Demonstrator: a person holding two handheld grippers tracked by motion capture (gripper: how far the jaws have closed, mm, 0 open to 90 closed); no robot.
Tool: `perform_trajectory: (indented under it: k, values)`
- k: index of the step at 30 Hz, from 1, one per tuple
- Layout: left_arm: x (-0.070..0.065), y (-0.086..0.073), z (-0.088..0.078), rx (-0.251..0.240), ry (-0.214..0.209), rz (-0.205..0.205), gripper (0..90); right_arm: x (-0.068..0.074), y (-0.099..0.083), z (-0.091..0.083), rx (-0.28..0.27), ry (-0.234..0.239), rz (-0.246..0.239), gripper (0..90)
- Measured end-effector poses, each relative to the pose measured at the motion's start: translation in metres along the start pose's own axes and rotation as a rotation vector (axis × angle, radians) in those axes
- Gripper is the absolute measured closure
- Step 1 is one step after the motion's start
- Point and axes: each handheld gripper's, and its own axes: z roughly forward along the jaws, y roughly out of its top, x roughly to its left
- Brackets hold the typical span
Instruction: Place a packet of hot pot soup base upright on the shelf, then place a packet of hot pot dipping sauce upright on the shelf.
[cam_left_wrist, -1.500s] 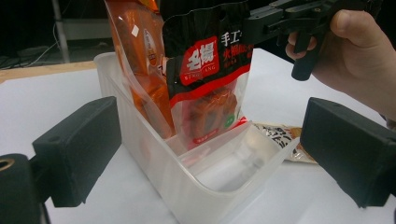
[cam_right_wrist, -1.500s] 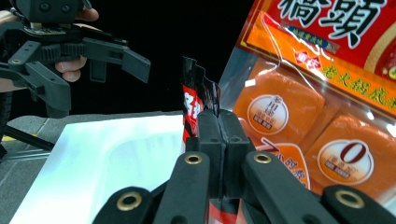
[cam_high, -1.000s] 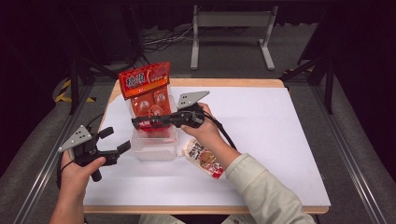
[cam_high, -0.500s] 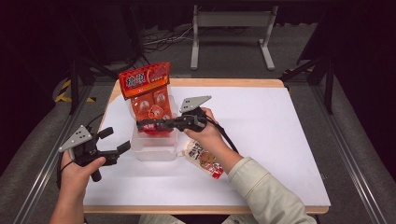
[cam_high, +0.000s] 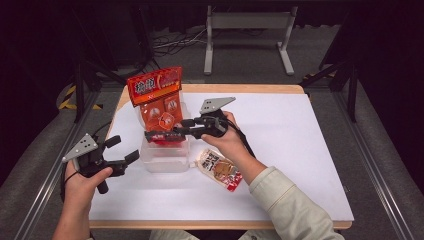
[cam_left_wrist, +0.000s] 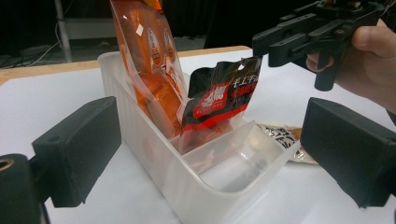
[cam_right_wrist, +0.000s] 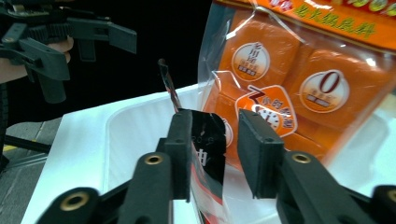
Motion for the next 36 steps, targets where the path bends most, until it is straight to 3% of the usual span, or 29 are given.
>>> perform_trajectory:
  k: [4, 8, 13, 20, 27, 36]
  values:
    - [0.0, 0.0, 0.001, 0.003, -0.004, 0.005, 6.2, -0.001, 0.001, -0.01, -0.015, -0.007, 0.029, 55.7]
    - [0.0, 0.0, 0.002, 0.003, -0.002, 0.005, 6.2, -0.002, 0.002, -0.023, -0.013, -0.029, 0.022, 48.8]
    - [0.0, 0.001, 0.001, 0.002, -0.001, 0.006, 6.2, -0.003, 0.001, -0.044, -0.036, -0.043, 0.02, 47.4]
    - [0.0, 0.001, 0.002, 0.008, 0.007, 0.009, 6.2, -0.005, -0.008, -0.069, 0.0, -0.036, 0.049, 43.8]
    - [0.0, 0.001, 0.002, 0.01, 0.011, 0.01, 6.2, -0.01, -0.017, -0.07, 0.047, -0.031, 0.075, 31.3]
    - [0.001, 0.001, 0.001, 0.006, 0.012, 0.01, 6.2, -0.011, -0.028, -0.058, 0.14, -0.046, 0.068, 37.5]
